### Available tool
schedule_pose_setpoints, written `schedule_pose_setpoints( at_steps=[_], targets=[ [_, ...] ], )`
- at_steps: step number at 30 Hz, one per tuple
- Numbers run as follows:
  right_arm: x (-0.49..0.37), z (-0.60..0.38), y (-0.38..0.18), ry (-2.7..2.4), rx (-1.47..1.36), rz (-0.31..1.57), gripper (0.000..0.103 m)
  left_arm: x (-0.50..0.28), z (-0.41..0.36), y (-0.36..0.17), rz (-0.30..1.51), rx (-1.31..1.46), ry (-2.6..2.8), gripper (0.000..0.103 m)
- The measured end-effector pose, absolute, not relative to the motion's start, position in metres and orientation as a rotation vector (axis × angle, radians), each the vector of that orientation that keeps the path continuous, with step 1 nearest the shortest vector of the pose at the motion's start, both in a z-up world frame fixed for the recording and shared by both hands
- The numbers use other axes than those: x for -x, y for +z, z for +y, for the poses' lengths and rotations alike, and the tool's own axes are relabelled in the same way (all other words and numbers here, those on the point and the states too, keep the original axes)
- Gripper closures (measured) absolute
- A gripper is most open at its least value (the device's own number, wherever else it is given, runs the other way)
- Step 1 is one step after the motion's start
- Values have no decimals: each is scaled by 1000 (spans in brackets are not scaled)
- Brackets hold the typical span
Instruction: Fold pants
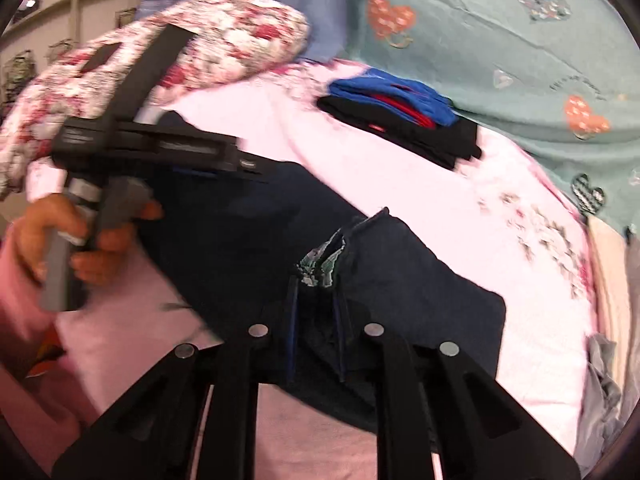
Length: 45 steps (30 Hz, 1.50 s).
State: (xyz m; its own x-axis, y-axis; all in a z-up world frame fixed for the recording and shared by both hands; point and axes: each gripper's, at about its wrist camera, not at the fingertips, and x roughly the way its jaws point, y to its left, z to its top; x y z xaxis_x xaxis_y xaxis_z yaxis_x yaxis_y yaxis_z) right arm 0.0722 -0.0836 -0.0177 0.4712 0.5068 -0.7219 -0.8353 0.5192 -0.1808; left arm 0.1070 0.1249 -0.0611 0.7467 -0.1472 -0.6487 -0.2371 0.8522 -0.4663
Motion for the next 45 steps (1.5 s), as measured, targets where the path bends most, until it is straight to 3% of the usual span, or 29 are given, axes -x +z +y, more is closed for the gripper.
schedule_pose_setpoints(
  at_steps=[2, 7, 15, 18, 21, 23, 24, 25, 29, 33, 39, 42, 45],
  targets=[
    [-71, -75, -35, 872, 630, 691, 86, -107, 125, -61, 737, 561, 52, 2],
    [-70, -80, -38, 907, 604, 712, 60, -107, 125, -62, 738, 563, 58, 2],
    [-160, -174, 8, 761, -11, 782, 58, -96, 103, -39, 651, 483, -10, 2],
    [-199, -191, -5, 740, -209, 852, 68, -92, 73, -19, 600, 434, -140, 2],
    [-227, -193, -31, 699, -310, 943, 72, -98, 35, -9, 593, 437, -345, 2],
    [-237, -199, -55, 618, -339, 1022, 85, -105, 8, -13, 628, 424, -467, 6],
    [-240, -206, -63, 616, -391, 1033, 99, -108, -3, -18, 655, 404, -502, 12],
    [-243, -210, -67, 622, -421, 1038, 103, -114, -14, -27, 710, 374, -505, 17],
    [-235, -225, -66, 649, -489, 1052, 103, -121, -11, -58, 875, 401, -466, 26],
    [-209, -226, -34, 700, -414, 972, 87, -111, 6, -55, 894, 423, -469, 25],
    [-170, -235, -50, 787, -399, 1064, 87, -92, 14, -34, 854, 417, -471, 17],
    [-163, -248, -71, 764, -441, 1073, 92, -94, 2, -27, 827, 390, -526, 16],
    [-165, -256, -73, 764, -513, 1106, 93, -103, -10, -46, 920, 348, -526, 16]
  ],
)
